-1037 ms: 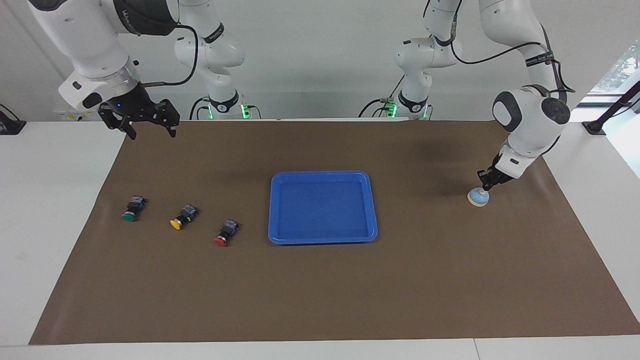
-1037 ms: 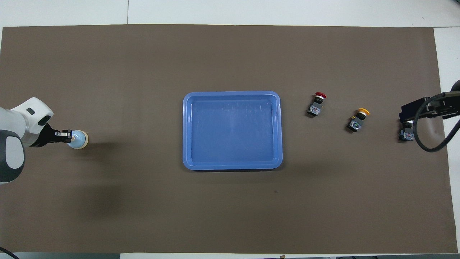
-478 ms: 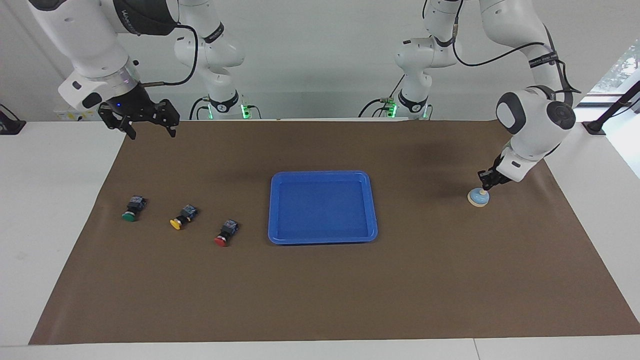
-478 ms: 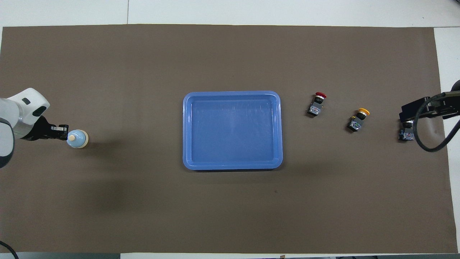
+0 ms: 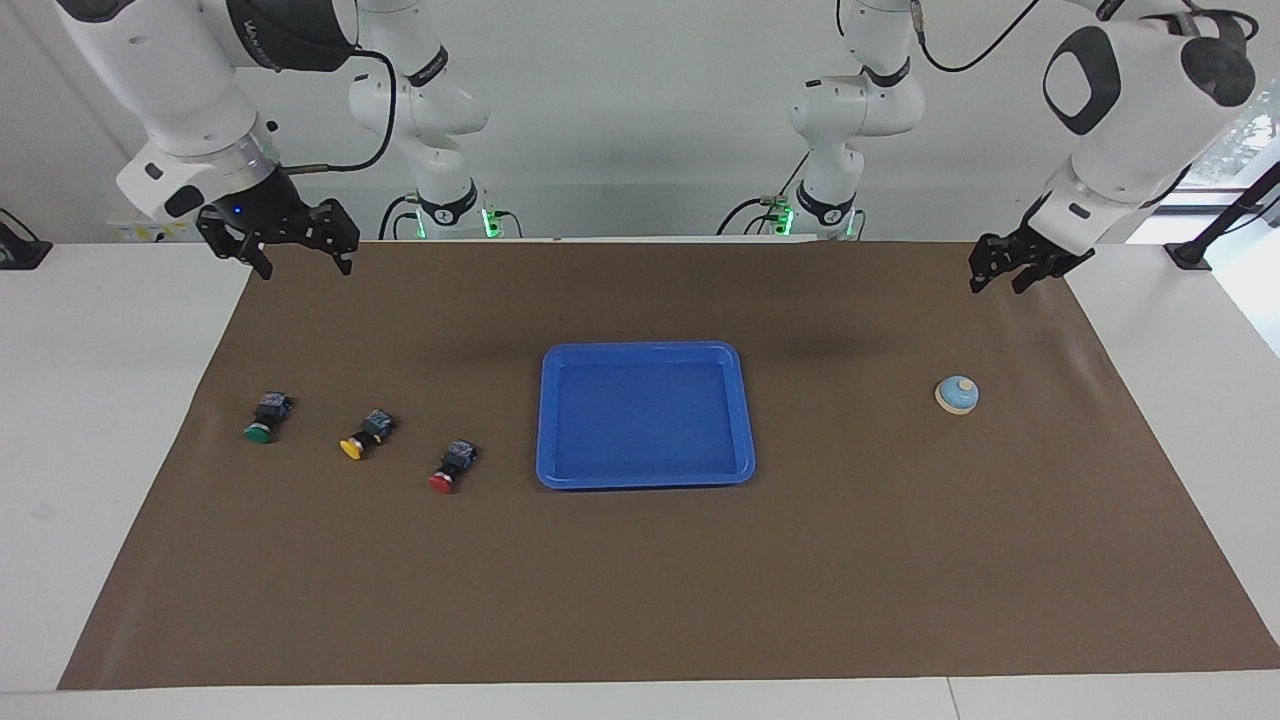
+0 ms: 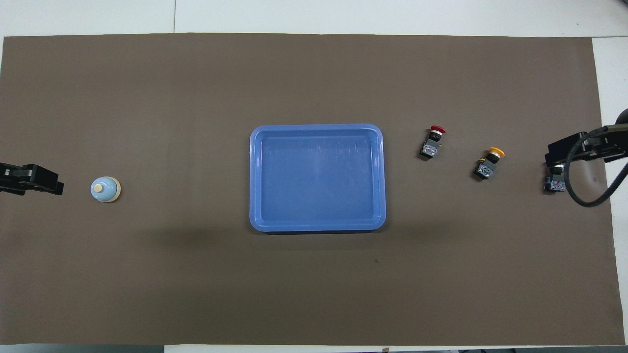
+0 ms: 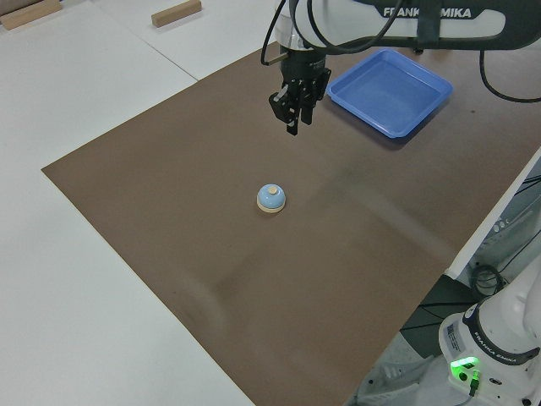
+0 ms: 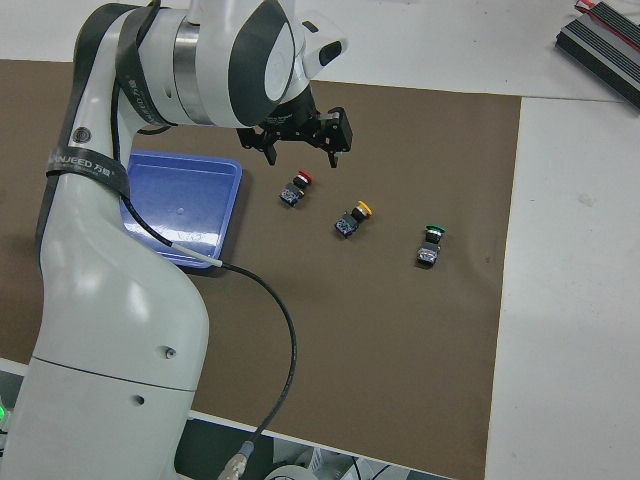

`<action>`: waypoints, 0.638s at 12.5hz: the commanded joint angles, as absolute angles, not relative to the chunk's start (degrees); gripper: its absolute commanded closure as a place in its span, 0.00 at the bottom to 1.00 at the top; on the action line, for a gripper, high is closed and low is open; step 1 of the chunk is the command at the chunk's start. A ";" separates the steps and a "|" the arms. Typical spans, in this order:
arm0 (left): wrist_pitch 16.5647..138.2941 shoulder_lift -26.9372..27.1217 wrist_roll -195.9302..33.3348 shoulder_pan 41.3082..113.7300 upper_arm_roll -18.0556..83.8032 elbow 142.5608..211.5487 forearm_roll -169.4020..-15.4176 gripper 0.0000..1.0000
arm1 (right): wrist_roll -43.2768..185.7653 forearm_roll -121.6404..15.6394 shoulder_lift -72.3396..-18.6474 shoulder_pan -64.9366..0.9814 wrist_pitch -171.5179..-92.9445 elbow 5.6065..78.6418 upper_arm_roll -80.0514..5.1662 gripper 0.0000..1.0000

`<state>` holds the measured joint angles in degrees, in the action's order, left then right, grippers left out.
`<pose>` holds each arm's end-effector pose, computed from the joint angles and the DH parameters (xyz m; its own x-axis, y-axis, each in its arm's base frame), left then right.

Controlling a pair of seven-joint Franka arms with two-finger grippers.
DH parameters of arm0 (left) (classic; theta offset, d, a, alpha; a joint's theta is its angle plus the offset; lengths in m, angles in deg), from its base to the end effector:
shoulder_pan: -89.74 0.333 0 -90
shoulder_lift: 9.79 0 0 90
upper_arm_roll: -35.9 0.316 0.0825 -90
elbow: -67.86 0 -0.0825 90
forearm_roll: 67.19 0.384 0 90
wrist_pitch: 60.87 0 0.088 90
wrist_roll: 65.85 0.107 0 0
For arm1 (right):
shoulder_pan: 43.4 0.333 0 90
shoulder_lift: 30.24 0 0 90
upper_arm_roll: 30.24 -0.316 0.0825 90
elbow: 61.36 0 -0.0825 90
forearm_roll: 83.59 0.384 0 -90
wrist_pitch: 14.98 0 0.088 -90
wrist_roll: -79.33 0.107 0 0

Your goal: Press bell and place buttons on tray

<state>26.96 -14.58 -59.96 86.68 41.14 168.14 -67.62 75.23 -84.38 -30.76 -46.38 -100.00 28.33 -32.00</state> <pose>0.5186 0.0206 0.5822 0.9891 -0.0666 -0.1314 -0.0634 -0.9976 0.0287 0.5475 -0.0133 0.6148 0.9946 0.0492 -0.0912 0.0500 -0.9987 0.0070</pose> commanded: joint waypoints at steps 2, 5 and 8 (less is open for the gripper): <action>24.03 -13.04 -63.83 85.34 41.44 164.97 -68.50 0.00 | 73.97 -83.59 -29.71 -47.01 -99.54 29.34 -32.26 0.00; 23.76 -13.39 -63.92 85.25 41.44 164.53 -68.42 0.00 | 73.97 -83.59 -29.71 -46.92 -99.54 29.34 -32.26 0.00; 26.05 -11.29 -64.36 85.08 41.26 165.24 -68.15 0.00 | 73.97 -83.59 -29.71 -47.09 -99.45 29.34 -32.26 0.00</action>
<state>25.06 -13.00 -63.39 85.77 40.89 165.71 -67.63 75.23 -84.38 -30.76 -46.38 -100.00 28.33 -32.00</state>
